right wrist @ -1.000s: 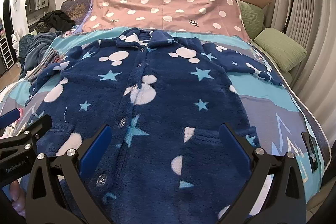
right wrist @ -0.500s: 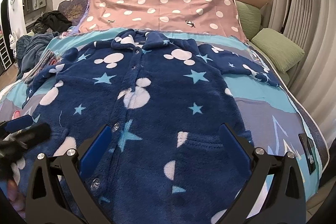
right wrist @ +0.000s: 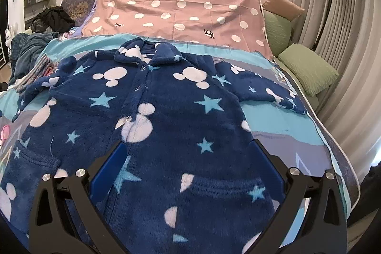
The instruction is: Fold small clothes
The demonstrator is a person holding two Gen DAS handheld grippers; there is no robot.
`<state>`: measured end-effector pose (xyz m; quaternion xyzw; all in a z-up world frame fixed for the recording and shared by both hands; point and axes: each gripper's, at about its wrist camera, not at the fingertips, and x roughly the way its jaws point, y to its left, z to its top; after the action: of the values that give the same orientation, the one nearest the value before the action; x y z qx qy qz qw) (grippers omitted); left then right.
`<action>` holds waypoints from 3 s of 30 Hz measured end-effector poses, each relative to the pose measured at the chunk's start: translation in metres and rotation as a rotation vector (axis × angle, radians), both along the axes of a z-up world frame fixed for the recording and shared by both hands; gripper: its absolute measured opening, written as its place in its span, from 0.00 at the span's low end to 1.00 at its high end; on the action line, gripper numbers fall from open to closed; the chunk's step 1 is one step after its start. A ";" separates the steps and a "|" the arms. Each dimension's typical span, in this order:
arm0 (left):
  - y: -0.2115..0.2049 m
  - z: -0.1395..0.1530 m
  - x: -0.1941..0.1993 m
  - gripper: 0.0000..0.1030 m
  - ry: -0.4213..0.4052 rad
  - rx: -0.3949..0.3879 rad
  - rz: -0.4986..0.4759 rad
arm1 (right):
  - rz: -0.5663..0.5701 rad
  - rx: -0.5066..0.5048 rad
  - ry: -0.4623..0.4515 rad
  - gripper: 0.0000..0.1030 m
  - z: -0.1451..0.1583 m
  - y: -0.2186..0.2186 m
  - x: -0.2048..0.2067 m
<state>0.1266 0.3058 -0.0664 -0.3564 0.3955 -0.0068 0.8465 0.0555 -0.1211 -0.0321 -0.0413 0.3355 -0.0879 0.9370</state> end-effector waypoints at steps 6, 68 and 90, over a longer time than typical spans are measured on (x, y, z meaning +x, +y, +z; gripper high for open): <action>0.082 -0.066 0.035 0.65 0.109 -0.293 0.194 | -0.036 -0.016 0.017 0.99 -0.005 -0.003 0.016; -0.209 0.045 0.071 0.85 -0.196 0.802 -0.392 | 0.153 0.779 0.358 0.72 -0.042 -0.100 0.169; -0.188 -0.010 0.104 0.91 -0.009 1.014 -0.322 | 0.093 0.432 0.051 0.11 0.030 -0.108 0.176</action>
<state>0.2304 0.1177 -0.0764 0.1628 0.3954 0.0537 0.9024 0.2312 -0.2292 -0.0026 0.1426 0.3677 0.0305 0.9184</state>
